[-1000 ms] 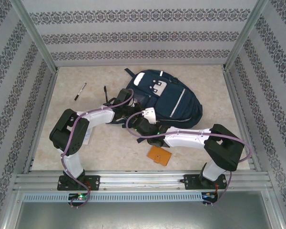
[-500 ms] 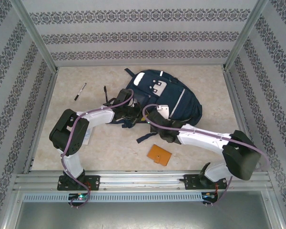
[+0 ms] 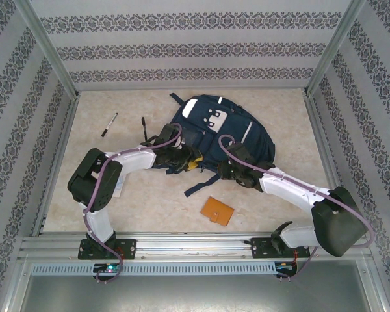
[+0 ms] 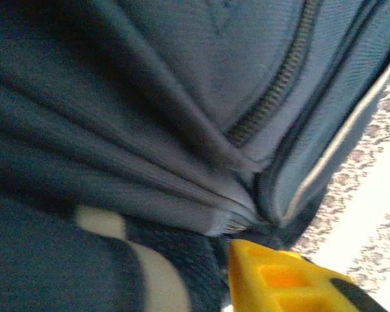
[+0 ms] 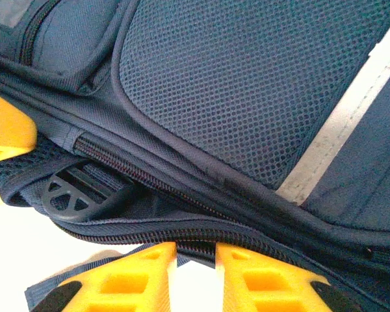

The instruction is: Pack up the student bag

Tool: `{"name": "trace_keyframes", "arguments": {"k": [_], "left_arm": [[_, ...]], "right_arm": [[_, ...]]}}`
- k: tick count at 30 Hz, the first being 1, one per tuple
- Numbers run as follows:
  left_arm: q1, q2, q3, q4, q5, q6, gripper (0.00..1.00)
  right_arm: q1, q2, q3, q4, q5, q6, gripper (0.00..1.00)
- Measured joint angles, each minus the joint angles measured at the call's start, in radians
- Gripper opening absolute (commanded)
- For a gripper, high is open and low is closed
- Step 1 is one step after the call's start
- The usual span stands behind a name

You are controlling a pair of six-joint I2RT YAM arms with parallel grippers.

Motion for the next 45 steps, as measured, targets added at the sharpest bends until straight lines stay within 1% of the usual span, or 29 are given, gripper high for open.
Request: {"name": "trace_keyframes", "arguments": {"k": [4, 7, 9, 10, 11, 14, 17, 20, 23, 26, 28, 35, 38, 45], "left_arm": [[0.013, 0.0, -0.001, -0.068, -0.071, 0.071, 0.49], [0.021, 0.0, 0.012, -0.11, -0.113, 0.119, 0.48], [0.028, 0.0, 0.019, -0.127, -0.142, 0.145, 0.4], [0.032, 0.0, 0.022, -0.137, -0.157, 0.154, 0.32], [0.035, 0.0, 0.024, -0.144, -0.169, 0.164, 0.22], [0.042, 0.0, 0.031, -0.154, -0.174, 0.174, 0.0], [0.04, -0.001, 0.032, -0.153, -0.167, 0.164, 0.0], [0.035, -0.009, 0.032, -0.149, -0.156, 0.129, 0.0], [0.016, -0.03, 0.032, -0.148, -0.147, 0.09, 0.0], [-0.018, -0.059, 0.032, -0.148, -0.146, 0.051, 0.0], [-0.035, -0.077, 0.03, -0.135, -0.138, 0.018, 0.0], [-0.055, -0.087, -0.017, -0.041, -0.102, -0.106, 0.0], [-0.057, -0.087, -0.022, -0.017, -0.094, -0.134, 0.0], [-0.058, -0.087, -0.031, 0.021, -0.093, -0.174, 0.0]], "right_arm": [[0.0, -0.002, -0.006, 0.0, -0.029, -0.003, 0.24], [0.0, -0.003, -0.012, 0.001, -0.039, -0.003, 0.23], [0.0, -0.002, -0.014, 0.0, -0.042, -0.003, 0.23], [0.002, -0.002, -0.014, 0.0, -0.042, -0.004, 0.23], [0.003, -0.002, -0.014, 0.0, -0.042, -0.006, 0.24], [0.027, 0.0, -0.013, -0.001, -0.04, -0.027, 0.31], [0.082, 0.02, 0.007, -0.015, -0.033, -0.051, 0.34], [0.142, 0.032, 0.029, -0.018, -0.013, -0.042, 0.4], [0.216, 0.032, 0.041, -0.015, 0.039, 0.001, 0.41], [0.291, 0.036, 0.049, -0.016, 0.103, 0.065, 0.4], [0.319, 0.054, 0.064, -0.016, 0.138, 0.117, 0.41], [0.323, 0.145, 0.163, -0.088, 0.338, 0.286, 0.43], [0.33, 0.175, 0.215, -0.135, 0.414, 0.343, 0.45], [0.354, 0.28, 0.326, -0.25, 0.541, 0.475, 0.43]]}}
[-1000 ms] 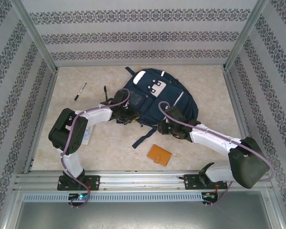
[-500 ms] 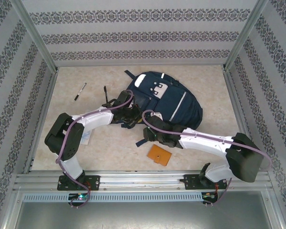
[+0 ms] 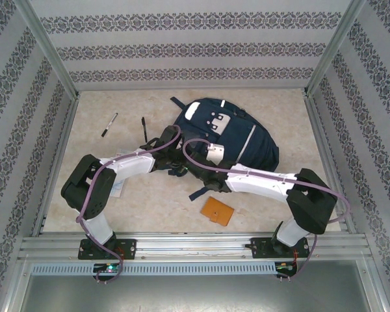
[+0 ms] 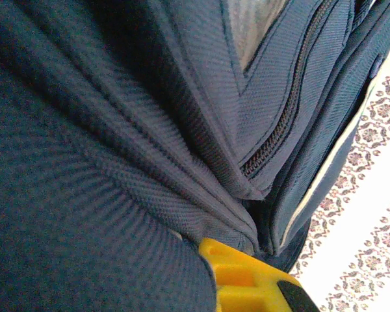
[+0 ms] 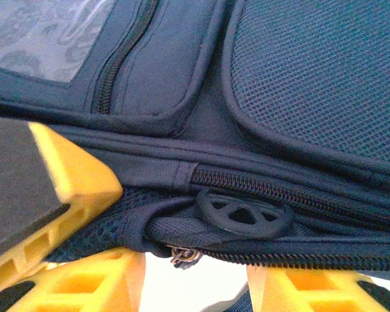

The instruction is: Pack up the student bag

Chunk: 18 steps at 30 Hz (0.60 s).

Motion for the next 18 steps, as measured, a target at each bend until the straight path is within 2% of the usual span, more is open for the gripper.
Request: {"name": "trace_keyframes", "arguments": {"k": [6, 11, 15, 18], "left_arm": [[0.0, 0.0, -0.002, 0.041, -0.001, -0.026, 0.0], [-0.004, 0.0, -0.002, 0.05, -0.001, -0.031, 0.0], [-0.012, 0.0, 0.0, 0.048, -0.005, -0.017, 0.0], [-0.012, 0.0, 0.008, 0.036, -0.005, -0.001, 0.0]], "right_arm": [[0.002, 0.072, 0.101, -0.105, 0.061, 0.076, 0.38], [0.009, 0.1, 0.144, -0.158, 0.085, 0.132, 0.15], [0.011, 0.093, 0.143, -0.172, 0.094, 0.161, 0.0], [0.011, 0.074, 0.128, -0.169, 0.097, 0.159, 0.0]]}}
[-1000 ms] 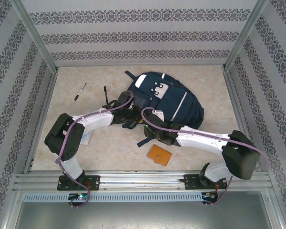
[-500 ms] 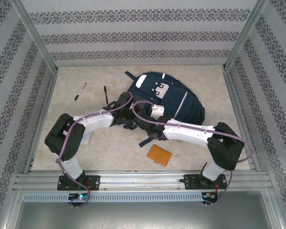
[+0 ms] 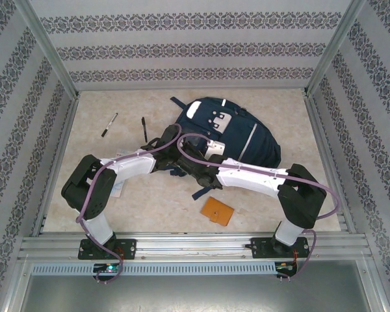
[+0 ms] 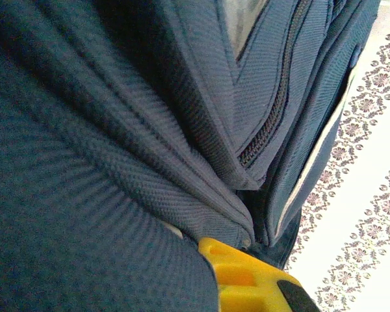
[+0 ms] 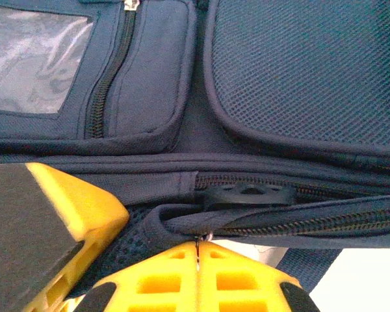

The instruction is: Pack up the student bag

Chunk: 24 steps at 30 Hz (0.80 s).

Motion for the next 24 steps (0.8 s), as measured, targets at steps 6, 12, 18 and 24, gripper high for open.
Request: {"name": "trace_keyframes", "arguments": {"k": [6, 12, 18, 24], "left_arm": [[0.001, 0.0, 0.019, -0.039, 0.002, 0.037, 0.0], [0.021, -0.001, 0.032, -0.097, 0.0, 0.081, 0.0], [0.027, -0.001, 0.032, -0.116, 0.001, 0.092, 0.0], [0.027, -0.001, 0.032, -0.113, 0.007, 0.071, 0.0]], "right_arm": [[-0.02, -0.063, -0.054, 0.015, 0.002, -0.019, 0.0], [-0.115, -0.232, -0.196, 0.057, -0.077, -0.145, 0.0], [-0.169, -0.311, -0.269, 0.21, -0.304, -0.358, 0.2], [-0.114, -0.282, -0.248, 0.288, -0.447, -0.442, 0.33]]}}
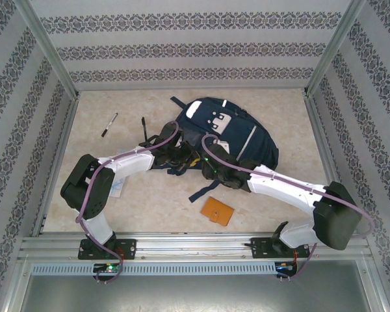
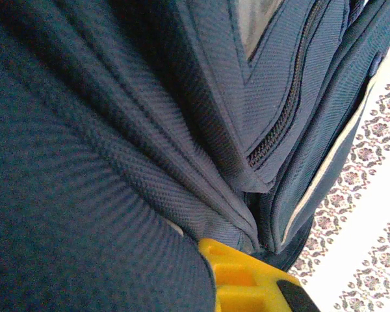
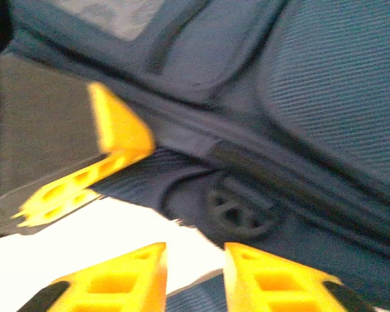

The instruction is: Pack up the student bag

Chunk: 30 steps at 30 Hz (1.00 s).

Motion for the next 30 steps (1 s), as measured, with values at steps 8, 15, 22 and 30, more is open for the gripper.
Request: {"name": "trace_keyframes", "arguments": {"k": [8, 15, 22, 30], "left_arm": [[0.0, 0.0, 0.0, 0.015, 0.013, -0.038, 0.0], [0.0, 0.0, 0.0, 0.031, 0.019, -0.056, 0.0], [0.0, 0.0, -0.003, 0.048, 0.019, -0.061, 0.0], [0.0, 0.0, -0.003, 0.06, 0.023, -0.061, 0.0]], "right_arm": [[0.046, 0.151, 0.109, -0.09, 0.135, 0.123, 0.45], [0.059, 0.232, 0.19, -0.174, 0.242, 0.231, 0.41], [0.096, 0.318, 0.279, -0.28, 0.355, 0.335, 0.26], [0.098, 0.323, 0.289, -0.296, 0.384, 0.375, 0.12]]}}
